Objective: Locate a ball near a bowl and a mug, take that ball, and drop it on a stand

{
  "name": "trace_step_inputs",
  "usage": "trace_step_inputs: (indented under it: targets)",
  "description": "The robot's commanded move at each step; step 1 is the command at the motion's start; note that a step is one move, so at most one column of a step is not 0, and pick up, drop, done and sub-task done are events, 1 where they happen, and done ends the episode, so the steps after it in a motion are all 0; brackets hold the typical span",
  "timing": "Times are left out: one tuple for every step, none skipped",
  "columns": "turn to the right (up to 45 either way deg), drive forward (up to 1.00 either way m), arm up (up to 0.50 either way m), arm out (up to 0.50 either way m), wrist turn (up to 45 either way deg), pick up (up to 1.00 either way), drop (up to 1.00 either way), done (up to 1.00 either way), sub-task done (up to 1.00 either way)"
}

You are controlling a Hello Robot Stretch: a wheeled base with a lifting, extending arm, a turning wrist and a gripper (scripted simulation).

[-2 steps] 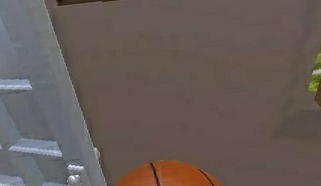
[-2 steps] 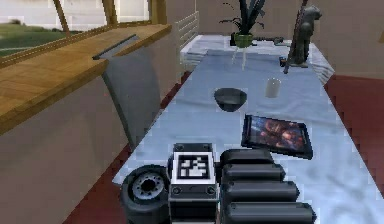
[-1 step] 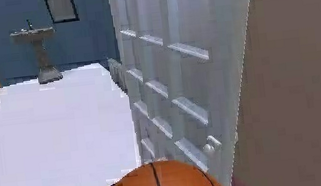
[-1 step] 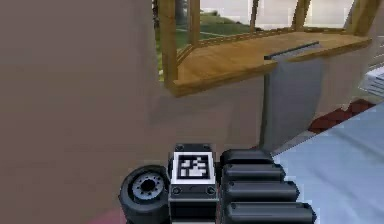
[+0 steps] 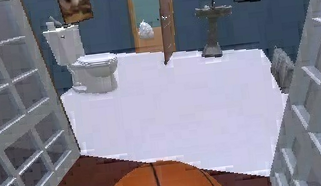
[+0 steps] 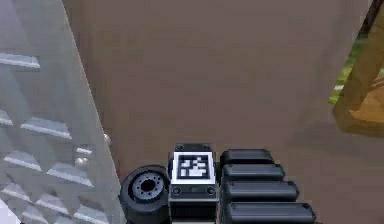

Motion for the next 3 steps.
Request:
trace_step_inputs:
  targets:
    - [-3.0,0.0,0.0,0.0,0.0,0.0,0.0,0.0,0.0]
    - [0.0,1.0,0.0,0.0,0.0,0.0,0.0,0.0,0.0]
    - [0.0,1.0,0.0,0.0,0.0,0.0,0.0,0.0,0.0]
